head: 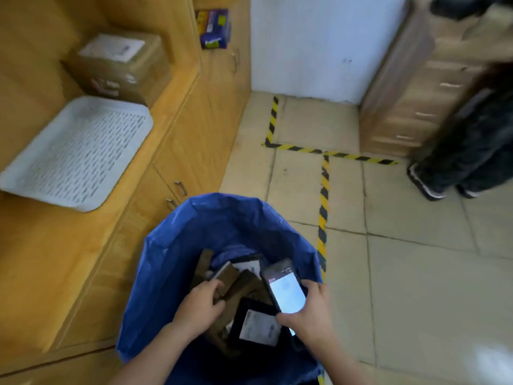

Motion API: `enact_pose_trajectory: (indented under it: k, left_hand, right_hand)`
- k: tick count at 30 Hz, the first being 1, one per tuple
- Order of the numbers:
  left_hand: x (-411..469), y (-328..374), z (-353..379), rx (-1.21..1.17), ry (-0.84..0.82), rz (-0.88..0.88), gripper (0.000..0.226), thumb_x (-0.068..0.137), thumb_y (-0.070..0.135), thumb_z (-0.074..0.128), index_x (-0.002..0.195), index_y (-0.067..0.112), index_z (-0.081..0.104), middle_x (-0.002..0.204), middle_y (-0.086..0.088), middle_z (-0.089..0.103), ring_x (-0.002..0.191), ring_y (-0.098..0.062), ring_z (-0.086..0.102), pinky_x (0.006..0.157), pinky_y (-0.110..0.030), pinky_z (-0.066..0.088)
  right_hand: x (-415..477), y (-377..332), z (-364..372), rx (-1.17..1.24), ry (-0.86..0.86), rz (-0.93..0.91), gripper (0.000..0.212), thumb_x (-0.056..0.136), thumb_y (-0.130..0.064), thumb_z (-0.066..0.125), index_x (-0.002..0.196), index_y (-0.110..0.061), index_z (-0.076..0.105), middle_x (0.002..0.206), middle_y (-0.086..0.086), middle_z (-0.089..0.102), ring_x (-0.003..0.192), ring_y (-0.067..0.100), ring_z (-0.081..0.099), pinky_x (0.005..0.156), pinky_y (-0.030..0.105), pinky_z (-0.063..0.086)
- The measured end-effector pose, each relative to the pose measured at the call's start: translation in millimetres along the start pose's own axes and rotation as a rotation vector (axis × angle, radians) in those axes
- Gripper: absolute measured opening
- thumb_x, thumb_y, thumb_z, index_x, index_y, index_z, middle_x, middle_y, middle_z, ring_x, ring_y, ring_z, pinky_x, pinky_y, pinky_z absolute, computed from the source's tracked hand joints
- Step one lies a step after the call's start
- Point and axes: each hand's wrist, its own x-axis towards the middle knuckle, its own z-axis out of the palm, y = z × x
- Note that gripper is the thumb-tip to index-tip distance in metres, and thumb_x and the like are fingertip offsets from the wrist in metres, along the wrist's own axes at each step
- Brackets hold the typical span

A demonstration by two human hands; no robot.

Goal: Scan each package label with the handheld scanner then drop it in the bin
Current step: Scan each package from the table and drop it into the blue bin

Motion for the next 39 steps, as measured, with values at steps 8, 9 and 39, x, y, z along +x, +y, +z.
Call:
enact_pose_trajectory:
  k: [8,9,39]
  left_hand:
    - [-73,118,-57,0.222,-0.018,0.363,0.022,0.086,0.022,0.061,0.106,0.031,0.059,0.092,0.012,0.060,0.086,-0.004,0.057,0.080,-0.025,0.049]
    - [-82,137,-57,0.238,-0.028,0.397,0.022,0.087,0.023,0.060,0.106,0.033,0.058,0.093,0.013,0.060,0.086,-0.003,0.057,0.080,-0.025,0.050]
    - [-407,516,339,0.639,-0.591,1.348,0.026,0.085,0.012,0.061,0.107,0.024,0.057,0.092,0.002,0.060,0.073,-0.007,0.054,0.065,-0.003,0.036]
  right_hand:
    - [-144,-1,-99,0.208,0.360,0.102,0.071,0.040,-0.031,0.074,0.106,-0.019,0.050,0.103,-0.007,0.040,0.081,0.002,0.048,0.070,0.021,0.045]
    - [-161,5,-112,0.244,0.404,0.112,0.071,0.040,-0.031,0.074,0.105,-0.021,0.048,0.102,-0.008,0.039,0.081,0.001,0.050,0.068,0.020,0.045]
    - [-596,325,-320,0.397,1.194,0.689,0.076,0.045,-0.034,0.078,0.110,-0.022,0.041,0.108,-0.009,0.033,0.089,0.006,0.049,0.073,0.021,0.050]
